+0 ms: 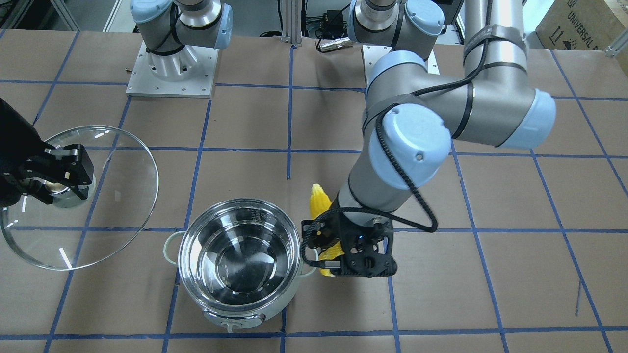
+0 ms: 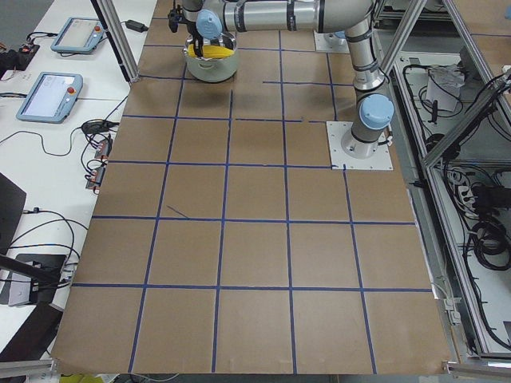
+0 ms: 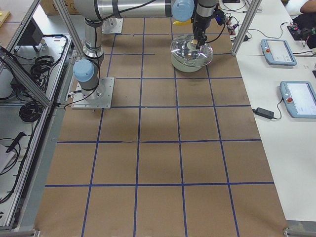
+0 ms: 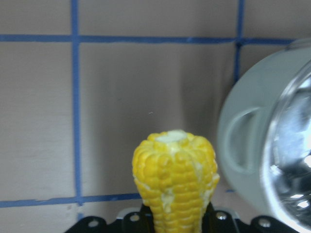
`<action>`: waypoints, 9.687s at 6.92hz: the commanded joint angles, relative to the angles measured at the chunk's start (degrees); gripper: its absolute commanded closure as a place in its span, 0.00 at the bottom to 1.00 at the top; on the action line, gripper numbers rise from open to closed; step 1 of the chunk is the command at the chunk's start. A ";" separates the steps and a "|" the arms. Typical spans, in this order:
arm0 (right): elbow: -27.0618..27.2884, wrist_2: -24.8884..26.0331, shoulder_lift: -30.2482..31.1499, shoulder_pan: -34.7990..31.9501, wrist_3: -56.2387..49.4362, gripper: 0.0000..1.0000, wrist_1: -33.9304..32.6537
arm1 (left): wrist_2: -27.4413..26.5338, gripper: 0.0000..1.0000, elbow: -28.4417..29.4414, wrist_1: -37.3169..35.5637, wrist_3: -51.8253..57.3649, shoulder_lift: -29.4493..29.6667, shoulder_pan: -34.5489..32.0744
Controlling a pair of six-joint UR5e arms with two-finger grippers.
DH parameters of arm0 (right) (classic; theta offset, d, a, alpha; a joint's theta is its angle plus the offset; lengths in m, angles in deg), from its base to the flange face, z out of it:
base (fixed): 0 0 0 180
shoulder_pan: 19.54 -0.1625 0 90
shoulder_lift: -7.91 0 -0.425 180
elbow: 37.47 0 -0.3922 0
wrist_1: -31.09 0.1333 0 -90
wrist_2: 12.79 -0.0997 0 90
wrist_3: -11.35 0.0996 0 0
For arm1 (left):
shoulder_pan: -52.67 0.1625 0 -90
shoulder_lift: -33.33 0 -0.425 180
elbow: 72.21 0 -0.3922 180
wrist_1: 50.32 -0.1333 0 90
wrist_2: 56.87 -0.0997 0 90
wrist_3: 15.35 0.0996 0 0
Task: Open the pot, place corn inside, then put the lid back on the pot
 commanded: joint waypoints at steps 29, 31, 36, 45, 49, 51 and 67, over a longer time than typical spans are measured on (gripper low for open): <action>-1.27 0.92 -1.85 -14.26 14.51 0.94 -2.22 | -14.03 0.00 -23.23 14.26 16.37 -32.69 13.38; 1.96 0.93 -5.11 -15.60 16.09 0.94 -8.80 | -11.42 0.00 -23.14 14.17 16.37 -32.78 13.90; 3.30 1.10 -11.88 -20.26 22.79 0.94 -19.80 | -11.66 0.00 -23.49 14.26 16.20 -33.57 13.91; 3.31 4.18 -14.61 -20.08 21.64 0.95 -24.74 | -11.48 0.00 -23.75 14.17 16.20 -33.57 13.91; 3.21 4.18 -15.14 -20.08 21.64 0.95 -24.83 | -11.57 0.00 -24.28 14.08 16.20 -33.75 13.82; 3.30 4.26 -14.79 -20.08 21.56 0.95 -24.65 | -11.40 0.00 -24.28 14.08 16.20 -33.75 13.82; 5.50 5.06 -13.12 -20.87 21.47 0.95 -23.86 | -11.66 0.00 -24.19 14.00 16.28 -33.84 13.82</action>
